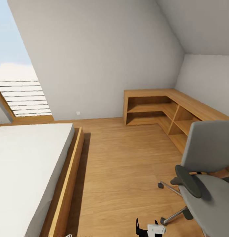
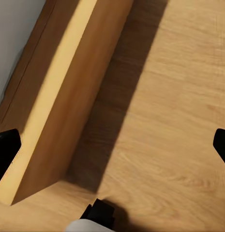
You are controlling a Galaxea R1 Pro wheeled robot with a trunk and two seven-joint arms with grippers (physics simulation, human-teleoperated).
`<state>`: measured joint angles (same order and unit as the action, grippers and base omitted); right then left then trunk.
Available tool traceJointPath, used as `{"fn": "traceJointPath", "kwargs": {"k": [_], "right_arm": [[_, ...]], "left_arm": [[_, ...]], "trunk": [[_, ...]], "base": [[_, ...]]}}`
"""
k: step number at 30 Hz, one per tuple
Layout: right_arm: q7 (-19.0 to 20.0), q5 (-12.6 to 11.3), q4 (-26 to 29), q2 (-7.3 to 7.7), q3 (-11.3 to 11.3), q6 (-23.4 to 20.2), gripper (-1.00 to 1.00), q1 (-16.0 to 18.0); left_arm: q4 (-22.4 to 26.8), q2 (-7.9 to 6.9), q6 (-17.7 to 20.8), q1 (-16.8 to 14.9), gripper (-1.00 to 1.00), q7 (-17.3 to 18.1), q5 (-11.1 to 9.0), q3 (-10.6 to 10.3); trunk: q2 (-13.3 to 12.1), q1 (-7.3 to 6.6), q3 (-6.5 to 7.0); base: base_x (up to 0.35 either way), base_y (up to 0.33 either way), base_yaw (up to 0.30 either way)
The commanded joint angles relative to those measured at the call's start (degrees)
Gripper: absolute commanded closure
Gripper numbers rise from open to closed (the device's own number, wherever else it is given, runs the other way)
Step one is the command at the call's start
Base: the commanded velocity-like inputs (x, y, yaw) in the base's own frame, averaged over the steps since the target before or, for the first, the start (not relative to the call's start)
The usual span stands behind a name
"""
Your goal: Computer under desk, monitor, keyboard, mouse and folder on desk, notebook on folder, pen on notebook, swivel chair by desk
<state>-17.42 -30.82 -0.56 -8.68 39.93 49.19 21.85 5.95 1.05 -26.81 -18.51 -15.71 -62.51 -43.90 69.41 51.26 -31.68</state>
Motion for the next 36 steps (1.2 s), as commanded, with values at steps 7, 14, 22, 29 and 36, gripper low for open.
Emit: {"fn": "traceJointPath", "kwargs": {"k": [7,14,22,29,36], "right_arm": [[-0.34,-0.21,-0.06,-0.02,0.5,0.11,-1.0,0.03],[-0.34,-0.21,-0.06,-0.02,0.5,0.11,-1.0,0.03],[-0.34,-0.21,-0.06,0.18,0.43,-0.01,-1.0,0.03],[-0.34,-0.21,-0.06,0.24,0.41,-0.06,-1.0,0.03],[-0.34,-0.16,-0.06,0.32,0.4,-0.04,-1.0,0.03]], "left_arm": [[0.03,0.06,-0.09,-0.04,-1.0,-0.46,-0.08,-0.58],[0.03,0.09,-0.09,-0.04,-1.0,-0.38,-0.07,-0.64],[0.04,0.09,-0.09,-0.04,-1.0,-0.37,-0.07,-0.66],[0.03,0.09,-0.09,-0.04,-1.0,-0.37,-0.07,-0.66],[0.03,0.09,-0.09,-0.04,-1.0,-0.37,-0.07,-0.66]], "trunk": [[0.03,0.0,0.29],[0.03,0.0,0.67],[0.03,0.0,1.07],[0.03,0.0,1.11],[0.03,0.0,1.12]], "base": [[0.075,0.0,0.249],[0.282,0.0,0.238],[0.325,-0.002,0.177],[0.326,-0.08,0.021],[0.32,-0.145,-0.109]]}}
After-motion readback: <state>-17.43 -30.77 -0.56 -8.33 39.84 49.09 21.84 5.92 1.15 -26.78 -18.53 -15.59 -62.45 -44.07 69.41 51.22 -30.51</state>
